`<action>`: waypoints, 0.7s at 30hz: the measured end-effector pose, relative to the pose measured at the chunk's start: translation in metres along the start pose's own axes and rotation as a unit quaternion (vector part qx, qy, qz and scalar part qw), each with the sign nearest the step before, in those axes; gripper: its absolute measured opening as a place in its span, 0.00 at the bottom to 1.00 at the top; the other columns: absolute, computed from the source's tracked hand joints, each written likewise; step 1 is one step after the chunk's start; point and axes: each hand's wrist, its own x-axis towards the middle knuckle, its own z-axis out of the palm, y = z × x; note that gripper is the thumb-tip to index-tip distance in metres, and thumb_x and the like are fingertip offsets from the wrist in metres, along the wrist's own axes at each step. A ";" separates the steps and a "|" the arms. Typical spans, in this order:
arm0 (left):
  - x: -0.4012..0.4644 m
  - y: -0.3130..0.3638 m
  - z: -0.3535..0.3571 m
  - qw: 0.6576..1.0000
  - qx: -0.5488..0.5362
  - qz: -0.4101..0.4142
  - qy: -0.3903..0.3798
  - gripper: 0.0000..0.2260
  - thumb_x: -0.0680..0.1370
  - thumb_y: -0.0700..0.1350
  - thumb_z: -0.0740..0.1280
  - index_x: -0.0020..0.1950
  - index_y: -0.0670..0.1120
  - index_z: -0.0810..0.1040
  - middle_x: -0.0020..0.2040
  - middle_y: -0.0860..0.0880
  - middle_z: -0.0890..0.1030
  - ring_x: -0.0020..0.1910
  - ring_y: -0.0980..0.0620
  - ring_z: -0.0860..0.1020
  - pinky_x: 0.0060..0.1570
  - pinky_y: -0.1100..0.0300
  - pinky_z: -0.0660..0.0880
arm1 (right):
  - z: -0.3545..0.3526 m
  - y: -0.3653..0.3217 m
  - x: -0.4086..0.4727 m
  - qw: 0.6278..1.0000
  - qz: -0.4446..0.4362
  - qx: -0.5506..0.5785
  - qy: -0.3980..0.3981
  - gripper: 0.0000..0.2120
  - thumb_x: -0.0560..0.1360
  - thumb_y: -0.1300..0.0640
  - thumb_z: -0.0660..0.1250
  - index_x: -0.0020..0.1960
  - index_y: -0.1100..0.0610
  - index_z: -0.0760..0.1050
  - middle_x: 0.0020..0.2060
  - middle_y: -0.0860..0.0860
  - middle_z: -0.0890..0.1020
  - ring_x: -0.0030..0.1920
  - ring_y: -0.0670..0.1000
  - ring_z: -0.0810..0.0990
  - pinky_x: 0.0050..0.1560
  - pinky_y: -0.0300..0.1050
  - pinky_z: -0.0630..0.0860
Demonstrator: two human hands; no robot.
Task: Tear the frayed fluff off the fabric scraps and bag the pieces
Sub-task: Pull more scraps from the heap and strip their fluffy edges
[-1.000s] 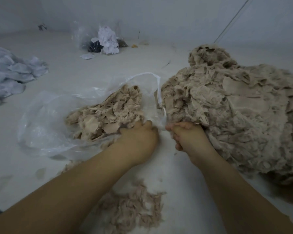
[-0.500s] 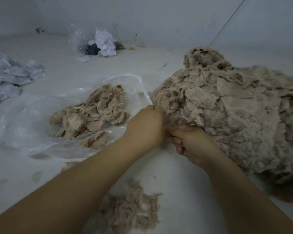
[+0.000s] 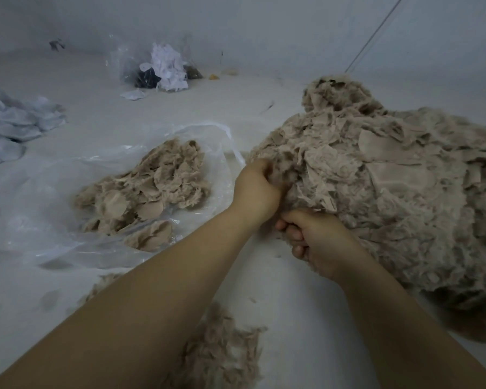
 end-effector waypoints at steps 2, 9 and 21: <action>0.000 0.001 0.002 0.999 -0.007 -0.024 0.035 0.16 0.74 0.37 0.71 0.32 0.50 0.68 0.28 0.55 0.70 0.31 0.56 0.71 0.29 0.63 0.66 | 0.000 0.001 0.001 1.000 -0.003 0.004 0.000 0.14 0.81 0.57 0.60 0.37 0.59 0.73 0.18 0.45 0.65 0.19 0.42 0.59 0.20 0.33 0.59; -0.042 0.001 0.025 0.936 -0.271 -0.204 0.093 0.17 0.80 0.46 0.67 0.30 0.47 0.72 0.32 0.38 0.75 0.29 0.44 0.72 0.28 0.48 0.74 | 0.004 -0.001 0.005 0.996 -0.017 0.084 0.018 0.25 0.82 0.49 0.59 0.27 0.52 0.72 0.18 0.43 0.66 0.18 0.41 0.61 0.18 0.33 0.57; -0.107 -0.024 -0.012 0.967 -0.211 -0.116 0.086 0.08 0.80 0.40 0.67 0.42 0.42 0.82 0.33 0.43 0.82 0.31 0.51 0.79 0.36 0.58 0.79 | 0.003 -0.001 0.001 0.997 0.000 0.069 0.043 0.21 0.82 0.48 0.60 0.35 0.59 0.71 0.18 0.48 0.69 0.18 0.43 0.61 0.19 0.33 0.56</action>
